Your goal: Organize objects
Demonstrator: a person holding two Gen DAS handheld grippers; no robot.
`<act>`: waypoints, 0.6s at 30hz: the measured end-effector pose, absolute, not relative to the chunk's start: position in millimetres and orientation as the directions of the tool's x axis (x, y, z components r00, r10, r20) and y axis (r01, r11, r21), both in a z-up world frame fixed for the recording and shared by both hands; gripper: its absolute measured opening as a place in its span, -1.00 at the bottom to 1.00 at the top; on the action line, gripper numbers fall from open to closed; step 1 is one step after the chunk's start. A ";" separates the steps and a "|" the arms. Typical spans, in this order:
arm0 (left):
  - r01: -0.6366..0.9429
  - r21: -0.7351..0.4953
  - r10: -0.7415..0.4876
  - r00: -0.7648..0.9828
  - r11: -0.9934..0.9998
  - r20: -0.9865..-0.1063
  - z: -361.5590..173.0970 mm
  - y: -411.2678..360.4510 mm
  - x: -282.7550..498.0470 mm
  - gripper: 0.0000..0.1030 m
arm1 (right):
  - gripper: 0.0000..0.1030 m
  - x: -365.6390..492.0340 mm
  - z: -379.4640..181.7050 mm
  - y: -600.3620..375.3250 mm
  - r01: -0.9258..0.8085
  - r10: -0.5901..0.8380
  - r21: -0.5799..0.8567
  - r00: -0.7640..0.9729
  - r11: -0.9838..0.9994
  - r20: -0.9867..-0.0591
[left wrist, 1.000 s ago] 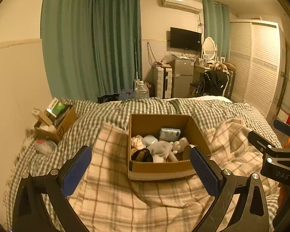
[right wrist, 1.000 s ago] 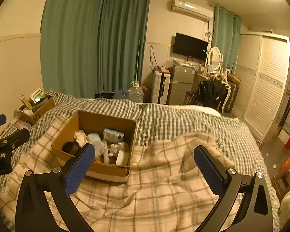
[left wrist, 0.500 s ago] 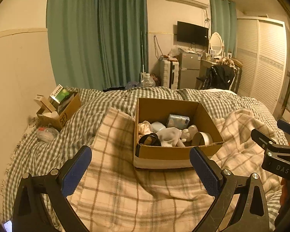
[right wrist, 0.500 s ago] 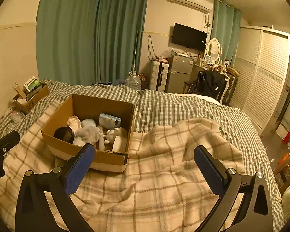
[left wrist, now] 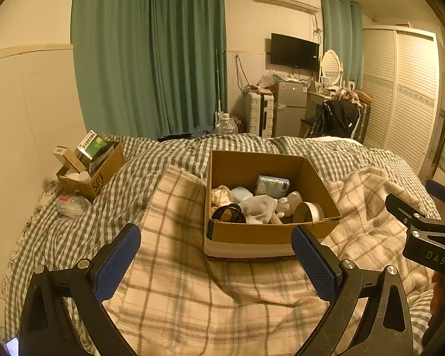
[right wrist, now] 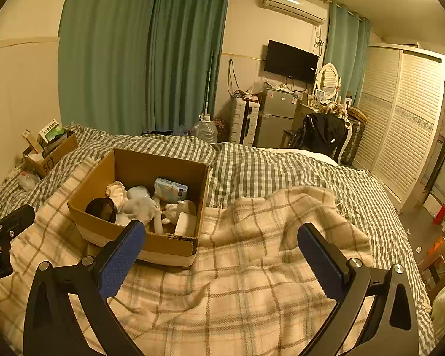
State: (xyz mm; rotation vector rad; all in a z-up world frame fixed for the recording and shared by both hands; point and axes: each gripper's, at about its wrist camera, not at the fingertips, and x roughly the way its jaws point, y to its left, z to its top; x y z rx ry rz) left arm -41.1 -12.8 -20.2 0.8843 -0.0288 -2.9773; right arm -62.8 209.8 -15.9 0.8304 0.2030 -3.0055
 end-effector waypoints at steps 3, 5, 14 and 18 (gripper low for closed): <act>0.029 0.025 -0.038 -0.837 -0.999 -0.547 -20.7 -13.1 -40.9 1.00 | 0.99 -63.9 -16.5 209.4 0.050 0.019 -0.119 -0.856 -0.992 -0.516; 0.031 0.021 -0.038 -0.835 -0.999 -0.549 -21.2 -13.5 -40.7 1.00 | 0.99 -64.0 -16.5 209.5 0.051 0.018 -0.120 -0.856 -0.992 -0.516; 0.033 0.022 -0.040 -0.834 -0.999 -0.551 -21.6 -12.6 -40.7 1.00 | 0.99 -63.9 -18.9 208.5 0.053 0.018 -0.121 -0.853 -0.991 -0.521; 0.034 0.021 -0.040 -0.833 -0.999 -0.551 -21.7 -12.5 -40.8 1.00 | 0.99 -64.1 -18.8 208.6 0.053 0.017 -0.120 -0.853 -0.991 -0.521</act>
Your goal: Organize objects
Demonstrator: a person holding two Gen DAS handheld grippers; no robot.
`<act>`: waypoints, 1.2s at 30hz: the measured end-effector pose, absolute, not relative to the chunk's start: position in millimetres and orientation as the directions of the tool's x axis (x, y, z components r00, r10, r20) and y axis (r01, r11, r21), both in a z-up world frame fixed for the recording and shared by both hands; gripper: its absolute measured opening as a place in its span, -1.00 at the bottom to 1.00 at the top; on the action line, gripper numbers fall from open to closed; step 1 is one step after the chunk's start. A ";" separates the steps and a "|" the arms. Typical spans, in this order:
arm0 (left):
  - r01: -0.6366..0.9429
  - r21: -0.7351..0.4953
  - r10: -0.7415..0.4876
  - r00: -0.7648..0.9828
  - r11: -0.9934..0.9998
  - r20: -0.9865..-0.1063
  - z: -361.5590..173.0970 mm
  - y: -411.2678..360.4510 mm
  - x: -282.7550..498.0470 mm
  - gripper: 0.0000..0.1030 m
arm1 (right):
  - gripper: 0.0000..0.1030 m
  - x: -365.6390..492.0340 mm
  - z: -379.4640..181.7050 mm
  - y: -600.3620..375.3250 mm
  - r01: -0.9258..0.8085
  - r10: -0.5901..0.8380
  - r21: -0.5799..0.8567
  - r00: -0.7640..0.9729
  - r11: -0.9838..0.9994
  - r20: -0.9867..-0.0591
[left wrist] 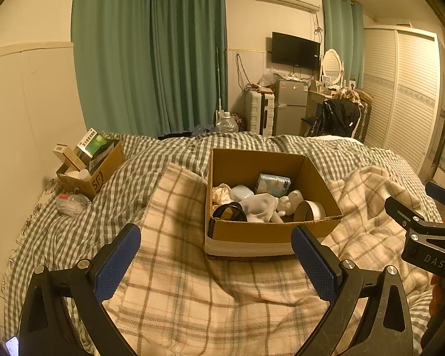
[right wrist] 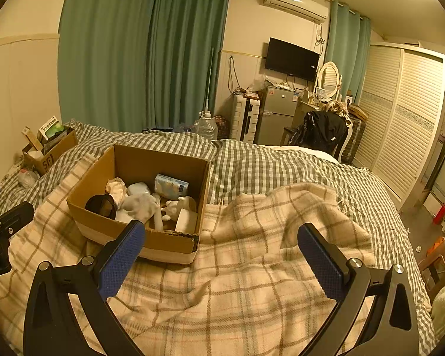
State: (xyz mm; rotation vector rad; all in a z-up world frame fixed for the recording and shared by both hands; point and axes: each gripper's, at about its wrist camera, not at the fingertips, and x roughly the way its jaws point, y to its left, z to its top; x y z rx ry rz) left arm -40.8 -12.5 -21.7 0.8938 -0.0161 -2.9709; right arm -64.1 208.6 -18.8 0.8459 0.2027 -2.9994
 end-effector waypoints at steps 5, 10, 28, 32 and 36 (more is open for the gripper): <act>0.029 0.017 -0.034 -0.834 -0.999 -0.551 -21.8 -13.1 -40.8 1.00 | 0.99 -64.1 -18.8 208.7 0.053 0.017 -0.119 -0.853 -0.991 -0.521; 0.032 0.014 -0.034 -0.833 -0.999 -0.551 -21.9 -14.9 -41.3 1.00 | 0.99 -63.9 -19.3 208.9 0.057 0.011 -0.115 -0.852 -0.992 -0.523; 0.015 0.013 -0.020 -0.830 -1.000 -0.558 -22.0 -14.7 -42.0 1.00 | 0.99 -65.6 -21.8 208.3 0.050 0.018 -0.115 -0.848 -0.992 -0.529; 0.018 0.021 -0.027 -0.825 -1.000 -0.565 -23.2 -12.8 -42.4 1.00 | 0.99 -66.0 -23.1 207.5 0.050 0.019 -0.114 -0.846 -0.992 -0.533; 0.019 0.034 -0.035 -0.826 -0.999 -0.563 -23.6 -10.1 -42.2 1.00 | 0.99 -66.4 -23.6 207.1 0.050 0.019 -0.115 -0.845 -0.992 -0.534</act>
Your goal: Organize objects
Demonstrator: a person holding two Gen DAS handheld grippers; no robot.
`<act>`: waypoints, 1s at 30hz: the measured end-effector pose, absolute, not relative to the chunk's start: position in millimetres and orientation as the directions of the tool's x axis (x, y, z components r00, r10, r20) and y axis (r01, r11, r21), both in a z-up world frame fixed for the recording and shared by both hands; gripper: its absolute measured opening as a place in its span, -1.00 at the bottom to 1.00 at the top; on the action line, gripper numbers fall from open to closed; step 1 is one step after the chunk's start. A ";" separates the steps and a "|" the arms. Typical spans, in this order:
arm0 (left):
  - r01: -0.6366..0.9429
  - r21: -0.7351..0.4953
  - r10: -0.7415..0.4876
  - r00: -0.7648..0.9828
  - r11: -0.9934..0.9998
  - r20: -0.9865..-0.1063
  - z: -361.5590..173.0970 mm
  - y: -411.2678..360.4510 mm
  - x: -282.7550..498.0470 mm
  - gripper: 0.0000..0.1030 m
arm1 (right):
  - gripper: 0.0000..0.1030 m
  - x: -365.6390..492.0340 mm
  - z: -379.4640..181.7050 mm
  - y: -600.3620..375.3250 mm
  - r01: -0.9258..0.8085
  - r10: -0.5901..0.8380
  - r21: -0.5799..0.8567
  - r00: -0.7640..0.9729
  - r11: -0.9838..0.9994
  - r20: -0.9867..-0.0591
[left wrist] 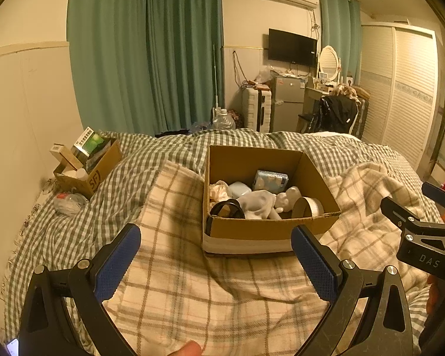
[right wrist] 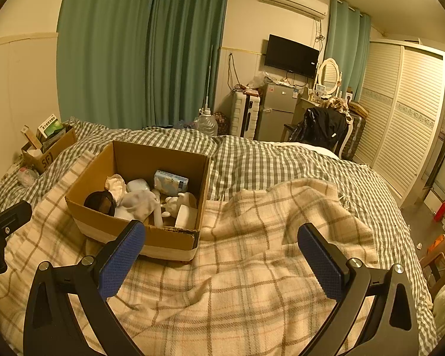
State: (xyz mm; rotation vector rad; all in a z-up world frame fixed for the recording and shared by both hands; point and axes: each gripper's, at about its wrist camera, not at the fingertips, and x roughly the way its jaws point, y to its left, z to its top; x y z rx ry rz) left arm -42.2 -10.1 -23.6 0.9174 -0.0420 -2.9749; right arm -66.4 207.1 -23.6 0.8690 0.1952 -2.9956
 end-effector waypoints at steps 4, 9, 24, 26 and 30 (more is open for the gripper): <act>0.027 0.037 -0.043 -0.825 -0.999 -0.564 -24.2 -10.5 -42.8 1.00 | 0.99 -66.5 -23.8 207.3 0.050 0.019 -0.115 -0.845 -0.992 -0.535; 0.026 0.030 -0.038 -0.825 -0.999 -0.564 -24.0 -12.4 -42.9 1.00 | 0.99 -66.8 -25.9 206.7 0.048 0.022 -0.116 -0.845 -0.992 -0.535; 0.027 0.030 -0.039 -0.825 -0.999 -0.564 -23.9 -14.1 -42.8 1.00 | 0.99 -67.1 -26.8 207.4 0.048 0.022 -0.115 -0.844 -0.992 -0.536; 0.027 0.030 -0.039 -0.825 -0.999 -0.564 -23.9 -14.4 -42.9 1.00 | 0.99 -67.2 -26.6 207.3 0.047 0.022 -0.115 -0.844 -0.992 -0.536; 0.031 0.028 -0.041 -0.825 -0.999 -0.563 -23.0 -14.6 -42.1 1.00 | 0.99 -67.2 -27.1 207.6 0.048 0.022 -0.115 -0.843 -0.992 -0.537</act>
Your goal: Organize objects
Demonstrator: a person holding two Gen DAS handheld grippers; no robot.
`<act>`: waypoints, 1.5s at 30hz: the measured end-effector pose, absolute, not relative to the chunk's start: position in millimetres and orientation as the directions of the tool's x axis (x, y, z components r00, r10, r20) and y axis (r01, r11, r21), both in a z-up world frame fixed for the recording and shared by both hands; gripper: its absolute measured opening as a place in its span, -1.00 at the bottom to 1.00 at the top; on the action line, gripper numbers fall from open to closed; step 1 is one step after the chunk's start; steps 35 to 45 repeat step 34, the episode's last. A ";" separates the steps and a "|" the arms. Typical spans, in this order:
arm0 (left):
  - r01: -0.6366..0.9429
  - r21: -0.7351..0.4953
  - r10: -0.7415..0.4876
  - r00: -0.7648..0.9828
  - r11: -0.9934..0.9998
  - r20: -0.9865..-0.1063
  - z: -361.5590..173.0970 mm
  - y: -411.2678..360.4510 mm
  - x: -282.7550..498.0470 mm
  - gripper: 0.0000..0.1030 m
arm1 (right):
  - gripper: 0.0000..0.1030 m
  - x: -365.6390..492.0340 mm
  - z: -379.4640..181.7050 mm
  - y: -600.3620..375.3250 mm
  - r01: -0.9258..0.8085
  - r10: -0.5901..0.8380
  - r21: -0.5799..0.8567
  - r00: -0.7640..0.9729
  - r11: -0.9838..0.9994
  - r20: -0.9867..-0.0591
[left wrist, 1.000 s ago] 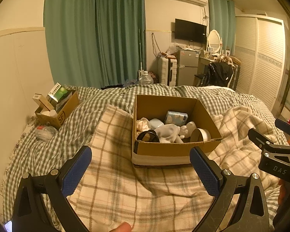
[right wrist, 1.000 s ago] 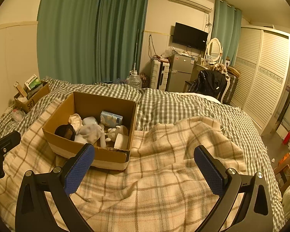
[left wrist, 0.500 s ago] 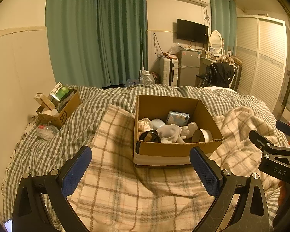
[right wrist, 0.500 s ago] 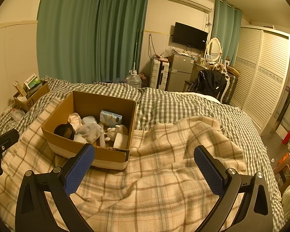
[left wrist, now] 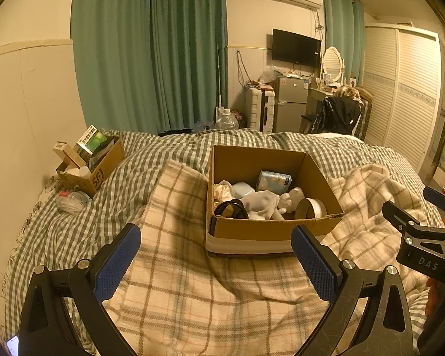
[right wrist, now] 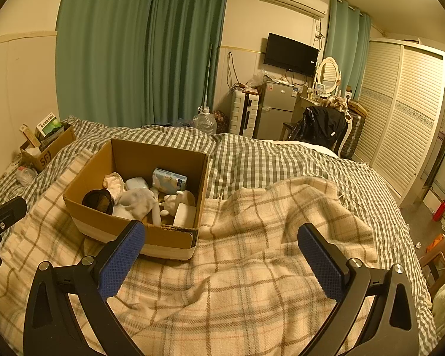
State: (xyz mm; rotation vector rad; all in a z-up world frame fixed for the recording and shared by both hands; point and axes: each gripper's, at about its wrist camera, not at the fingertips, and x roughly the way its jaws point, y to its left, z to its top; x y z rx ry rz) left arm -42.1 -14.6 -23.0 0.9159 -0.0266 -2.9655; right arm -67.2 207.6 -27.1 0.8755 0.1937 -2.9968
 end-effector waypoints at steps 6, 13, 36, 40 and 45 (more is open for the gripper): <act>0.037 0.024 -0.045 -0.825 -0.999 -0.563 -22.3 -15.6 -41.4 1.00 | 0.99 -67.4 -26.6 207.3 0.048 0.022 -0.115 -0.843 -0.992 -0.537; 0.038 0.025 -0.046 -0.824 -0.999 -0.564 -22.3 -15.4 -41.3 1.00 | 0.99 -68.2 -28.2 207.1 0.049 0.022 -0.116 -0.840 -0.992 -0.542; 0.045 0.034 -0.056 -0.825 -0.998 -0.562 -23.8 -13.0 -40.2 1.00 | 0.99 -67.6 -32.0 202.5 0.051 0.025 -0.123 -0.834 -0.991 -0.551; 0.045 0.034 -0.056 -0.825 -0.998 -0.562 -23.8 -13.0 -40.2 1.00 | 0.99 -67.6 -32.0 202.5 0.051 0.025 -0.123 -0.834 -0.991 -0.551; 0.045 0.034 -0.056 -0.825 -0.998 -0.562 -23.8 -13.0 -40.2 1.00 | 0.99 -67.6 -32.0 202.5 0.051 0.025 -0.123 -0.834 -0.991 -0.551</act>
